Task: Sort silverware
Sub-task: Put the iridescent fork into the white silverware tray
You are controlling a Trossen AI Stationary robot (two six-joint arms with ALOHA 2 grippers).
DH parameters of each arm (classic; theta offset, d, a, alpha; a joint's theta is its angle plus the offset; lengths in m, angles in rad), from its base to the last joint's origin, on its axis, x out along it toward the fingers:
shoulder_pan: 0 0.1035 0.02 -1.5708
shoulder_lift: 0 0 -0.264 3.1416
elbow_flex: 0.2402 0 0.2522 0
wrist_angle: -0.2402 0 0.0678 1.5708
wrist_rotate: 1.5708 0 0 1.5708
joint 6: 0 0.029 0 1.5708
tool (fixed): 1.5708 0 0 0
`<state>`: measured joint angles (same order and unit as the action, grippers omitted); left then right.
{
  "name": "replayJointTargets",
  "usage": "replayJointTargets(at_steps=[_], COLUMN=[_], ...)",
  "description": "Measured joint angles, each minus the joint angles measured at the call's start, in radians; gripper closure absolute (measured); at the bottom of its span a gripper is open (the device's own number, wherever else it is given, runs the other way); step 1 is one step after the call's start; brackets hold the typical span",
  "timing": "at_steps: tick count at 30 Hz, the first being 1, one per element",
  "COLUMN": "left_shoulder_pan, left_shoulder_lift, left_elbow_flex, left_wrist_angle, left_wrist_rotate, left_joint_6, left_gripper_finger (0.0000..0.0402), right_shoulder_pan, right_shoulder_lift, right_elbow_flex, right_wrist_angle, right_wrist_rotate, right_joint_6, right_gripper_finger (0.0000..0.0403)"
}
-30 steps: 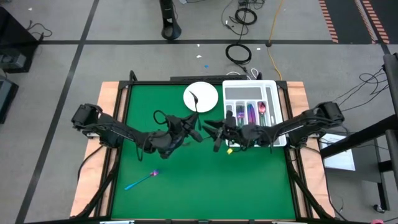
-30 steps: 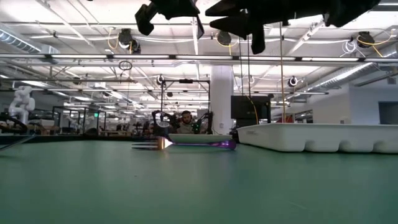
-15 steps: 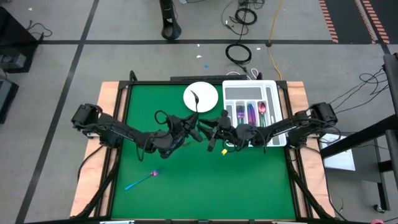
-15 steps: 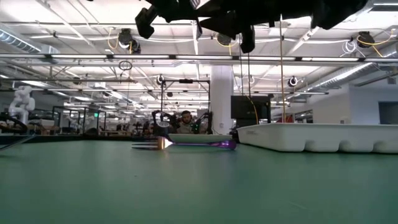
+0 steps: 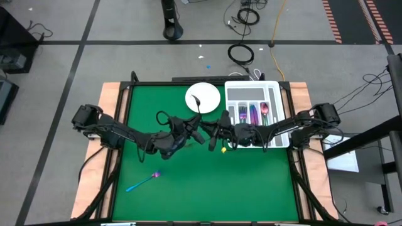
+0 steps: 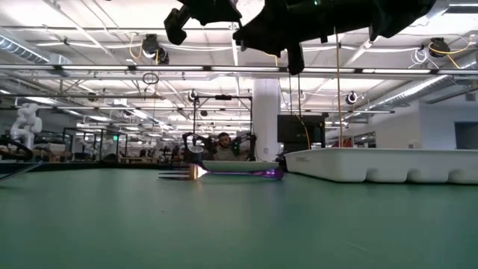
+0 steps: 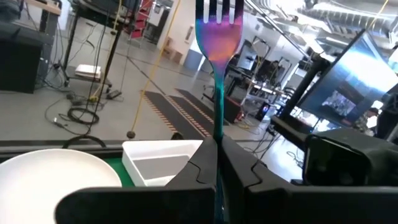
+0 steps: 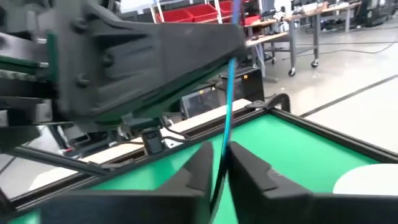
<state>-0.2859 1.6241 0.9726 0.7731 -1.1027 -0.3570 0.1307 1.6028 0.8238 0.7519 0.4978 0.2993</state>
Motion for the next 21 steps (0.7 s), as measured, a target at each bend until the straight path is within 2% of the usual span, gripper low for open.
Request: replayJointTargets(at_steps=[3,6,9,17,21], left_shoulder_pan=[-0.002,-0.001,-0.001,-0.008,-0.045], left_shoulder_lift=[0.0,0.0,0.0,-0.035,-0.086], left_elbow_flex=[0.0,0.0,0.0,0.0,0.0], left_wrist_angle=[0.0,-0.002,-0.002,-0.052,-0.191], left_wrist_rotate=[-0.002,0.003,0.004,-0.015,-0.05], left_joint_6=[0.001,0.004,0.033,0.239,0.266], left_gripper_finger=[0.04,0.0399,0.0382,0.0271,0.0222], right_shoulder_pan=[0.0,0.005,0.008,-0.001,-0.029], right_shoulder_lift=[0.0,0.0,0.0,-0.053,-0.169], right_elbow_flex=[0.0,0.0,0.0,0.0,0.0], right_wrist_angle=[0.001,0.002,0.003,-0.031,-0.196], right_wrist_rotate=[0.023,0.052,0.051,0.046,0.047], right_joint_6=[-0.014,-0.016,-0.016,-0.014,-0.021], right_gripper_finger=[0.0395,0.0398,0.04,0.0402,0.0402])
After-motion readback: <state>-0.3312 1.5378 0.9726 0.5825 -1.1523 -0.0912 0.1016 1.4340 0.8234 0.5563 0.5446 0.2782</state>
